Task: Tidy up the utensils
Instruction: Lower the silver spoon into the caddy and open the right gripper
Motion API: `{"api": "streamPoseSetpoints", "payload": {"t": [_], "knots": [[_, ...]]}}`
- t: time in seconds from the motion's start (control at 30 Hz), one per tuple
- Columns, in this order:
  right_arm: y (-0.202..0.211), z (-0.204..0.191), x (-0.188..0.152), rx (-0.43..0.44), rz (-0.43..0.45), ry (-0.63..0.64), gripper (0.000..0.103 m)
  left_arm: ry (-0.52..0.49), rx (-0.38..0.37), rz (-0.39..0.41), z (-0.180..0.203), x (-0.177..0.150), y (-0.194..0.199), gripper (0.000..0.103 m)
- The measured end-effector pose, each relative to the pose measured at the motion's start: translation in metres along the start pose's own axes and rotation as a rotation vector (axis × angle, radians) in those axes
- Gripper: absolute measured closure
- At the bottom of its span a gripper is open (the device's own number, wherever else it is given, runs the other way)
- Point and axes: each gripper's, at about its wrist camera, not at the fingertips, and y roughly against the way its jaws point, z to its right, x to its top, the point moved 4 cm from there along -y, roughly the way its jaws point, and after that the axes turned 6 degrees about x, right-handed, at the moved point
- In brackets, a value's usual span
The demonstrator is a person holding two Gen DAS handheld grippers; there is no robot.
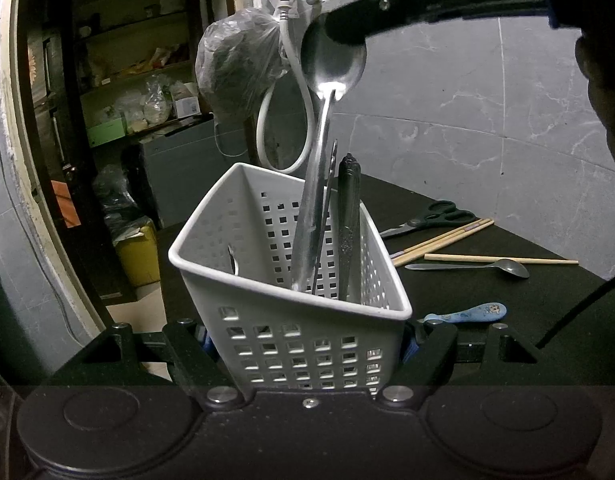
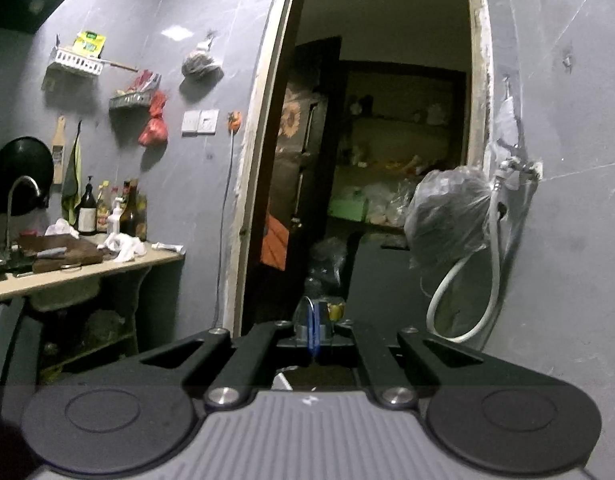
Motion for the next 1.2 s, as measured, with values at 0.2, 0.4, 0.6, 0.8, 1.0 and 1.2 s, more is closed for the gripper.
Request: {"api": "streamPoseSetpoints", "payload": {"t": [0.2, 0.4, 0.6, 0.8, 1.0, 1.2], "knots": [[0.001, -0.002, -0.006, -0.012, -0.014, -0.008, 0.102, -0.002, 0.001, 0.000, 0.000, 0.000, 0.001, 0.024], [-0.005, -0.001, -0.012, -0.006, -0.044, -0.012, 0.102, 0.000, 0.001, 0.000, -0.001, 0.000, 0.001, 0.024], [-0.011, -0.003, -0.018, 0.015, -0.078, -0.022, 0.102, -0.001, 0.000, 0.000, -0.001, 0.000, 0.001, 0.024], [-0.014, -0.005, -0.023, 0.031, -0.097, -0.018, 0.101, -0.001, 0.001, 0.000, -0.001, 0.000, 0.001, 0.024], [-0.016, -0.009, -0.027, 0.043, -0.116, -0.005, 0.101, 0.000, 0.001, 0.000, -0.001, 0.000, 0.001, 0.024], [-0.018, -0.007, -0.029, 0.052, -0.137, -0.008, 0.097, 0.000, 0.001, 0.000, -0.001, 0.000, 0.002, 0.024]]}}
